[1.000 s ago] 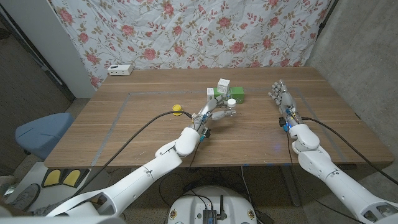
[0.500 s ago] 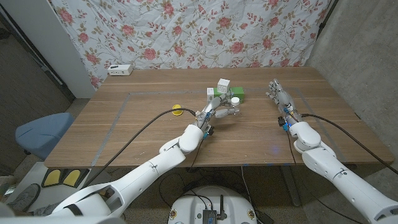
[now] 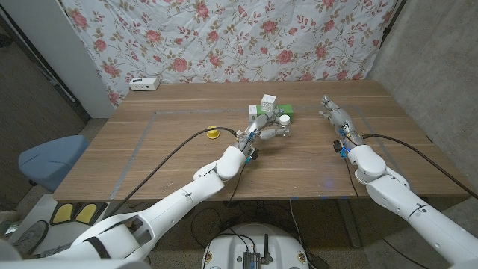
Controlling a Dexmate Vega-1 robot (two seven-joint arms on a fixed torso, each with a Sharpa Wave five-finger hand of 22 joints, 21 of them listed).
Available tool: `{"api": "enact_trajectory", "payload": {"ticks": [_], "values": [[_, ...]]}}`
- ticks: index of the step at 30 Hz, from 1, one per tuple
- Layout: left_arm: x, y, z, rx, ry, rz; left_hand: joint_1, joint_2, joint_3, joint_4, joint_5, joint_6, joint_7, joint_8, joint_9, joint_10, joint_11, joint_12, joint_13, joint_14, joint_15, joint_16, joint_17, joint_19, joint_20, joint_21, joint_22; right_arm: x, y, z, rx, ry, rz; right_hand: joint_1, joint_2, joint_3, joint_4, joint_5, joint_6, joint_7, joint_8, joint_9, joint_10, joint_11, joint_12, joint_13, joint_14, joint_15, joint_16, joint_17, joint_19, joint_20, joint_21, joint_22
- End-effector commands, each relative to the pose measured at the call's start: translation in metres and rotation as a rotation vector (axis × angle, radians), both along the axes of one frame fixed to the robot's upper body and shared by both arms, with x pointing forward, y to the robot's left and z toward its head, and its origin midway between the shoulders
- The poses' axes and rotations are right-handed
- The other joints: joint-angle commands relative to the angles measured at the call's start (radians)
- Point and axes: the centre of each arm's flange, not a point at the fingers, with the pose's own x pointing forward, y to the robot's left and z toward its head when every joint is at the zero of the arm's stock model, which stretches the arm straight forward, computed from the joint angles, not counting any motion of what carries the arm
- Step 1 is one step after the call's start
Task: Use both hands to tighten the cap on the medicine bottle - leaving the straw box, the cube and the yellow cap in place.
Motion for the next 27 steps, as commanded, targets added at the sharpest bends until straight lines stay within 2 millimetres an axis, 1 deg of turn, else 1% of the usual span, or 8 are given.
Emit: {"api": "enact_trajectory", "payload": {"ticks": [1, 6, 10, 15, 18, 20, 23, 27], "values": [[0.003, 0.001, 0.004, -0.005, 0.0, -0.01, -0.002, 0.002, 0.008, -0.001, -0.002, 0.006, -0.001, -0.001, 0.003, 0.004, 0.001, 0.001, 0.005, 0.015, -0.101, 0.0, 0.0, 0.023, 0.006, 0.004, 0.001, -0.013, 0.008, 0.009, -0.066, -0.003, -0.047, 0.007, -0.003, 0.001, -0.008, 0.005, 0.001, -0.006, 0.007, 0.002, 0.006, 0.0, 0.002, 0.001, 0.008, -0.005, -0.001, 0.0, 0.005, -0.06, 0.005, 0.005], [0.005, 0.0, 0.005, -0.011, 0.003, -0.011, 0.002, 0.003, 0.012, -0.003, -0.002, 0.006, -0.002, -0.001, 0.003, 0.004, 0.001, 0.001, 0.006, 0.018, -0.101, 0.0, 0.0, 0.042, 0.022, 0.007, 0.001, -0.021, 0.012, 0.018, -0.123, 0.016, -0.068, 0.013, -0.003, 0.002, -0.013, 0.005, 0.001, -0.009, 0.007, 0.002, 0.006, 0.0, 0.002, 0.001, 0.01, -0.005, 0.0, -0.001, 0.006, -0.06, 0.005, 0.005], [0.006, -0.001, 0.006, -0.007, -0.008, -0.007, 0.003, 0.002, 0.015, -0.004, -0.004, 0.003, -0.001, -0.002, 0.003, 0.001, 0.001, 0.0, 0.006, 0.02, -0.1, -0.001, 0.0, 0.084, 0.036, 0.016, 0.002, -0.028, 0.014, 0.026, -0.161, 0.052, -0.088, 0.023, -0.006, 0.004, -0.02, 0.006, -0.005, -0.011, 0.004, 0.002, -0.002, -0.002, -0.001, 0.002, 0.006, 0.0, -0.003, -0.002, 0.002, -0.053, 0.003, 0.005], [0.007, -0.003, 0.006, -0.006, -0.009, -0.009, 0.004, 0.005, 0.019, -0.003, -0.005, 0.0, -0.002, -0.002, 0.003, 0.0, 0.002, 0.0, 0.007, 0.019, -0.095, -0.001, 0.001, 0.119, 0.035, 0.023, 0.002, -0.037, 0.016, 0.033, -0.214, 0.063, -0.138, 0.029, -0.009, 0.004, -0.025, 0.006, -0.013, -0.013, 0.002, 0.002, -0.01, 0.002, -0.004, 0.002, -0.002, 0.004, -0.006, -0.002, -0.004, -0.049, 0.001, 0.005], [0.007, -0.004, 0.006, -0.003, -0.009, -0.011, 0.004, 0.009, 0.022, -0.002, -0.005, -0.002, 0.0, -0.003, 0.003, 0.0, 0.007, 0.0, 0.007, 0.016, -0.091, -0.002, 0.001, 0.135, 0.035, 0.025, 0.003, -0.041, 0.018, 0.037, -0.241, 0.066, -0.164, 0.034, -0.011, 0.004, -0.029, 0.005, -0.003, -0.012, 0.006, 0.003, -0.01, 0.001, -0.003, 0.002, -0.002, 0.006, -0.006, -0.002, -0.005, -0.049, 0.001, 0.005], [0.008, -0.006, 0.006, 0.006, -0.014, -0.01, 0.004, 0.01, 0.023, -0.002, -0.005, -0.002, 0.0, -0.002, 0.003, 0.0, 0.009, 0.0, 0.007, 0.015, -0.09, -0.002, 0.001, 0.145, 0.033, 0.027, 0.003, -0.045, 0.019, 0.04, -0.255, 0.062, -0.182, 0.044, -0.014, 0.006, -0.037, 0.005, 0.01, -0.015, 0.01, 0.003, -0.006, 0.011, -0.001, 0.002, -0.001, 0.005, -0.005, -0.003, -0.005, -0.048, 0.002, 0.005], [0.009, -0.007, 0.007, 0.008, -0.012, -0.01, 0.004, 0.011, 0.025, -0.002, -0.005, -0.002, -0.001, -0.002, 0.003, 0.0, 0.01, 0.0, 0.008, 0.017, -0.089, -0.001, 0.002, 0.152, 0.03, 0.027, 0.003, -0.048, 0.02, 0.041, -0.268, 0.061, -0.195, 0.049, -0.015, 0.006, -0.041, 0.005, 0.016, -0.013, 0.013, 0.004, -0.003, 0.008, 0.001, 0.003, 0.001, 0.007, -0.004, -0.003, -0.003, -0.046, 0.002, 0.005], [0.009, -0.009, 0.008, 0.029, -0.023, -0.004, 0.004, 0.012, 0.026, -0.002, -0.005, -0.002, -0.002, -0.002, 0.004, 0.002, 0.01, 0.001, 0.008, 0.022, -0.09, 0.001, 0.002, 0.156, 0.027, 0.026, 0.003, -0.053, 0.021, 0.043, -0.285, 0.06, -0.212, 0.058, -0.02, 0.006, -0.049, 0.004, 0.024, -0.011, 0.015, 0.004, 0.007, 0.015, 0.005, 0.003, 0.005, 0.008, -0.003, -0.004, -0.001, -0.044, 0.003, 0.005]]}}
